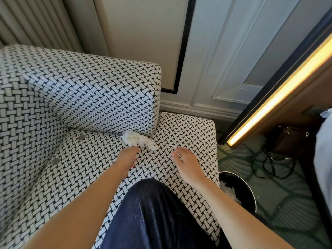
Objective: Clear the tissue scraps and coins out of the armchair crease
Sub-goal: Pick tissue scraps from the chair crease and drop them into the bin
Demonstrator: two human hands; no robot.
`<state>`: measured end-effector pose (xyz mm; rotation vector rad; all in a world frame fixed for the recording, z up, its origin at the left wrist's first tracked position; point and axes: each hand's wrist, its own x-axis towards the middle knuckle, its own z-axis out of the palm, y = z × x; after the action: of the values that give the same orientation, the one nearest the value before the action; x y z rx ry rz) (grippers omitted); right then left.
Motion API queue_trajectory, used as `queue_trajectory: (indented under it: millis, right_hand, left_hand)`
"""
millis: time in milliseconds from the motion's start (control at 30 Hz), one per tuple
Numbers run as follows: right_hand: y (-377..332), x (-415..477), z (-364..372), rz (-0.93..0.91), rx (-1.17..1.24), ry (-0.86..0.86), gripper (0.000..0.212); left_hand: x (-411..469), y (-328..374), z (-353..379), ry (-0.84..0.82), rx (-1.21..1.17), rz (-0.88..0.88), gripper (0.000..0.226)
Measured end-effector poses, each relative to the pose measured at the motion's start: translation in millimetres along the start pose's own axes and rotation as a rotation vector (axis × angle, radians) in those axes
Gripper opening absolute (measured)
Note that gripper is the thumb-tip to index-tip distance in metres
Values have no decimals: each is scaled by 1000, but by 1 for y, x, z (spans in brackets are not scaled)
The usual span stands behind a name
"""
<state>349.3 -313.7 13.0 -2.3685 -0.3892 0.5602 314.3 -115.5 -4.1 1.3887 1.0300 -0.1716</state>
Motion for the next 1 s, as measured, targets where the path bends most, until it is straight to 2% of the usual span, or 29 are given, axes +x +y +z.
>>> queue_trajectory:
  millis: [100,200,500,700,867,1000]
  right_hand:
    - [-1,-3,-1,-14,-2,6,48]
    - [-1,-5,-3,-23,1,10,49]
    - [-7,-10,-18,-35,17,50,46]
    - [-9,-24,-29,-53,34,76,44]
    - [-3,-47,-46,-44,65,104,42]
    - [8,-63,-59,-34,94,150,40]
  left_hand:
    - [-2,6,-2,-53,-30,30,28]
    - [-2,11,-4,-116,-135,15,36]
    - [-9,13,-6,-58,-225,2,32]
    - [-27,18,4,-76,-114,69,25]
    - [-54,23,26,-159,6,147,21]
    - [-75,22,52,-233,154,188,30]
